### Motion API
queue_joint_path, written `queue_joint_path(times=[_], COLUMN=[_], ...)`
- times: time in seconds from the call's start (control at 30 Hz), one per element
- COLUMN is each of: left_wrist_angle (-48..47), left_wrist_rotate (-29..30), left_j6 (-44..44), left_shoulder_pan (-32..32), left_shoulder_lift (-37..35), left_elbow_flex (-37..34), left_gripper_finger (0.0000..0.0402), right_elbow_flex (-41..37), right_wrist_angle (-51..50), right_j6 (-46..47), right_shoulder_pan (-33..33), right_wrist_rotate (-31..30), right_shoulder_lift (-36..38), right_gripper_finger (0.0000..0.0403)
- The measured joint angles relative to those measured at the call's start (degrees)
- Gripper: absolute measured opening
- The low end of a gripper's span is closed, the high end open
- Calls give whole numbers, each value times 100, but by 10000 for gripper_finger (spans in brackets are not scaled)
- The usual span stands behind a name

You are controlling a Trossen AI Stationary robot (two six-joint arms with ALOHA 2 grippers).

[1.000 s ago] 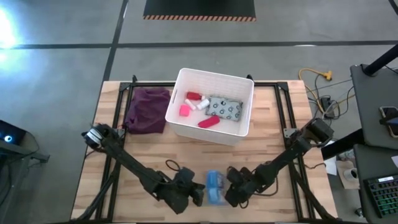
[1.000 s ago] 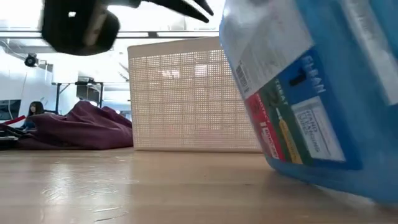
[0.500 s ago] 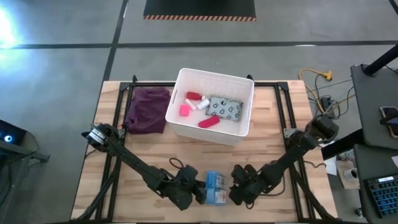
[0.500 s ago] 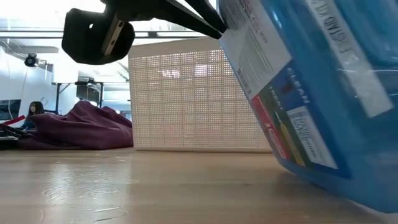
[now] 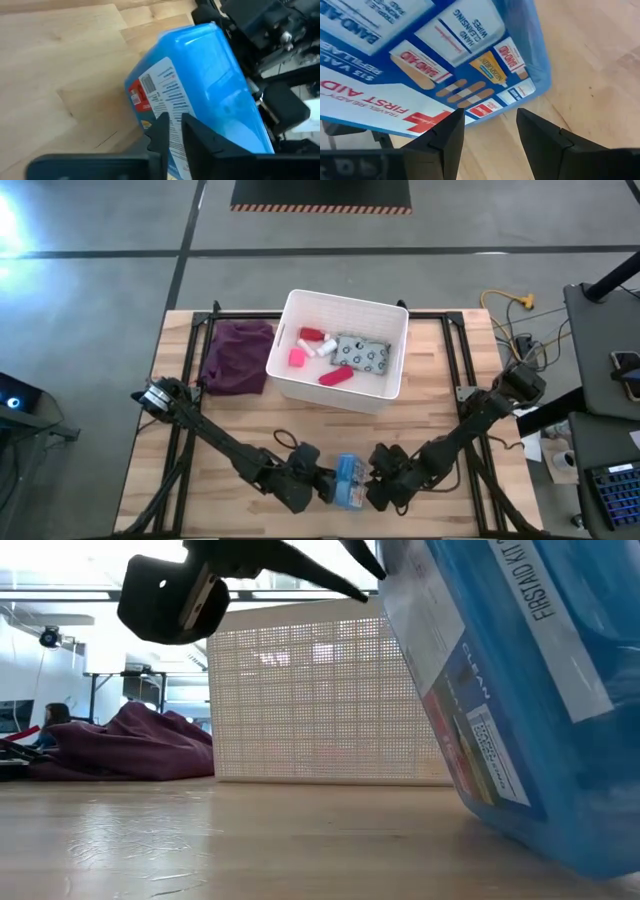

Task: Pick & place medical supplies in basket/bin
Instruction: Put the blue medicine kit into the white bin

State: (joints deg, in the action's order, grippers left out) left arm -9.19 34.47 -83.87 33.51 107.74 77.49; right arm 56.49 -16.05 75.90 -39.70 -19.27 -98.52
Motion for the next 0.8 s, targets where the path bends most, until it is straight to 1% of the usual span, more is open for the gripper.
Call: queue_joint_path(times=[0.13,0.23,0.37,0.5,0.6,0.8], left_wrist_angle=[26,234,313,522,822,1081], left_wrist_rotate=[-88,-119,-133,-133,-110,-105], left_j6=[-109,-110,-112,-95,8,116], left_shoulder_pan=[-19,-19,-19,-19,-19,-23], left_shoulder_lift=[0,-8,-59,-72,-76,-76], left_elbow_flex=[5,5,5,-4,-6,-18], left_gripper_finger=[82,117,151,165,167,168], right_elbow_flex=[0,0,0,2,2,-7], right_wrist_angle=[-9,-4,-10,-9,-7,-11], right_j6=[23,2,-45,-112,-114,-114], right_shoulder_pan=[-15,-15,-17,-17,-17,-17], right_wrist_rotate=[-1,-4,-17,-21,-23,-26], right_shoulder_lift=[-75,-76,-96,-96,-96,-96], right_gripper_finger=[174,174,174,174,174,174])
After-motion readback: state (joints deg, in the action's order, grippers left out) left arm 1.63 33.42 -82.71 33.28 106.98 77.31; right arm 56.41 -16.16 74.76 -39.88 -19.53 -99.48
